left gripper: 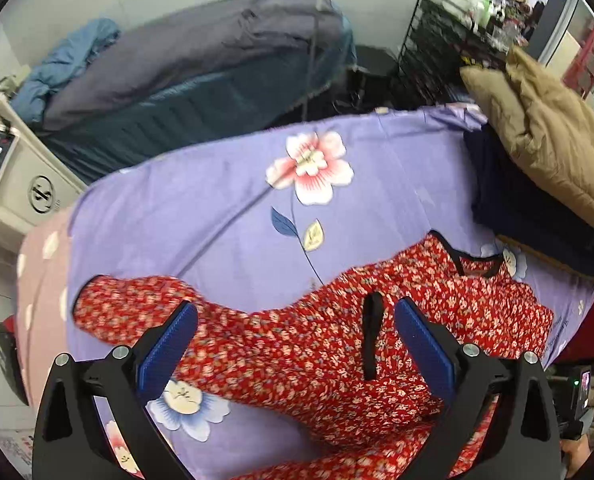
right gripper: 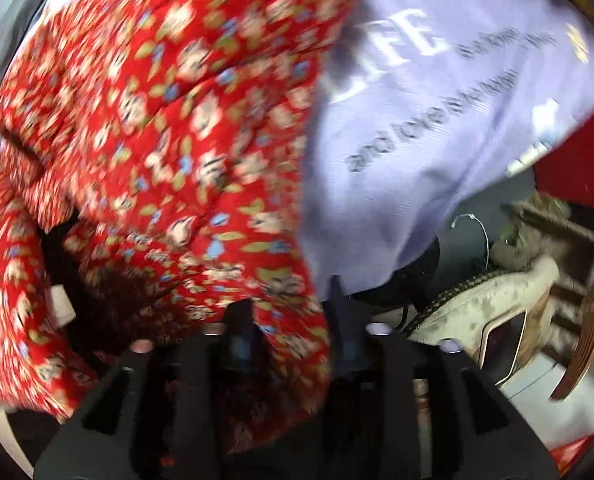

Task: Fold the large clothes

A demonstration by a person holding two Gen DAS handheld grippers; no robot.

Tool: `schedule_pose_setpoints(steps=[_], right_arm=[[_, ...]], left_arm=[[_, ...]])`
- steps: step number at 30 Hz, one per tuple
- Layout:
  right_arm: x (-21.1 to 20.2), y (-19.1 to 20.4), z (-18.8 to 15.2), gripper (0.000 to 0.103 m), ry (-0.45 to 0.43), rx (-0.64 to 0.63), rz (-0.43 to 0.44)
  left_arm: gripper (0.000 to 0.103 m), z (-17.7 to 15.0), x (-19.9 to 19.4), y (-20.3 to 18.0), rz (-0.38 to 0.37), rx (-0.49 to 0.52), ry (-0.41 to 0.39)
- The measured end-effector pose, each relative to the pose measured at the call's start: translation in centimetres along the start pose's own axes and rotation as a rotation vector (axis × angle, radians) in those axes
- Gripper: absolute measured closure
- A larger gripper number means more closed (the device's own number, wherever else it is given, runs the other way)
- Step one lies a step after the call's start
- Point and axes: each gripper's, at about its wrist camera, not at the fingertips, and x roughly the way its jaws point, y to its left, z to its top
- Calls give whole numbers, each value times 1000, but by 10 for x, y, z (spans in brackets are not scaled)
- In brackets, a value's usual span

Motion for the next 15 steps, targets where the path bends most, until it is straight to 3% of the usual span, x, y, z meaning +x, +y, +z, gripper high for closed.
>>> schedule_pose_setpoints(steps=[3,7,8,11,15], right_arm=[[-17,-13,2,42,-82,46,64],[-25,-4,15,42,-80,-12,32],[-29,16,7,42,-76,-30,15],[-34,28,10,42,-93,-85,-7],[-43,58,-3,42,-100,-108,-38]], left_arm=[[6,6,41,-8,-74,21,57],[6,6,97,-27,-51,108,102],[6,5,113,-29,-42,120,118],[8,-2,137,-16,-20,67,174],[8,-28,123,19,-53,-45,168]])
